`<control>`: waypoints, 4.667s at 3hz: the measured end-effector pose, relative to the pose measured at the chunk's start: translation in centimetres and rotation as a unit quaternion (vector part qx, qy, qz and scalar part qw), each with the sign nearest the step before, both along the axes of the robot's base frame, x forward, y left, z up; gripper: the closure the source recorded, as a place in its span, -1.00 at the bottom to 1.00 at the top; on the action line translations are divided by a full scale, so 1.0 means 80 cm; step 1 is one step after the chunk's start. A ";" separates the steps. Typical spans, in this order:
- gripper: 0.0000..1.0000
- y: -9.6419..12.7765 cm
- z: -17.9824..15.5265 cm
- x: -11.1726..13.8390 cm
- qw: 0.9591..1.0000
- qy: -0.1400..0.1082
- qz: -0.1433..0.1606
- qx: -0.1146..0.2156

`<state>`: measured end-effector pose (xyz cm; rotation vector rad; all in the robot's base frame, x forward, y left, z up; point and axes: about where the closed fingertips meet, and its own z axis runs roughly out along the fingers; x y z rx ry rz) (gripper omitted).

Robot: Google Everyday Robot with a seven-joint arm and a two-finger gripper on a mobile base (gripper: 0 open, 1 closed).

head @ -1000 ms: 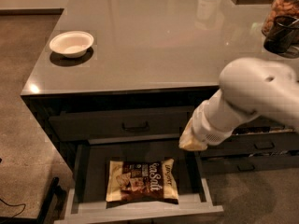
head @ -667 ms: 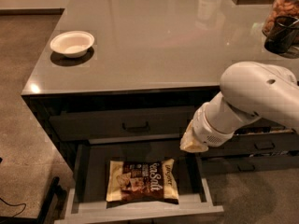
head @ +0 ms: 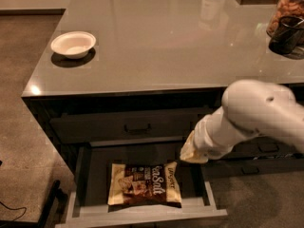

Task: Pick brown chip bag from middle drawer and place on counter

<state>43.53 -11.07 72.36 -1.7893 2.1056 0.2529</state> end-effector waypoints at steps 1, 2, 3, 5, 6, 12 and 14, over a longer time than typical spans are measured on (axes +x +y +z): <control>1.00 0.028 -0.110 -0.009 0.998 -0.002 0.002 0.062; 1.00 0.067 -0.215 0.011 0.992 -0.002 -0.014 0.126; 1.00 0.067 -0.216 0.011 0.992 -0.002 -0.014 0.125; 0.16 0.072 -0.272 0.024 0.992 -0.018 0.000 0.121; -0.31 0.079 -0.301 0.038 0.992 -0.017 0.008 0.123; -0.96 0.108 -0.432 0.070 0.982 -0.024 0.010 0.187; -0.12 0.110 -0.436 0.068 0.982 -0.021 0.010 0.189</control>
Offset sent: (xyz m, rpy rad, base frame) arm 0.0274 0.0826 -0.2347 0.3591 -0.0353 -0.0248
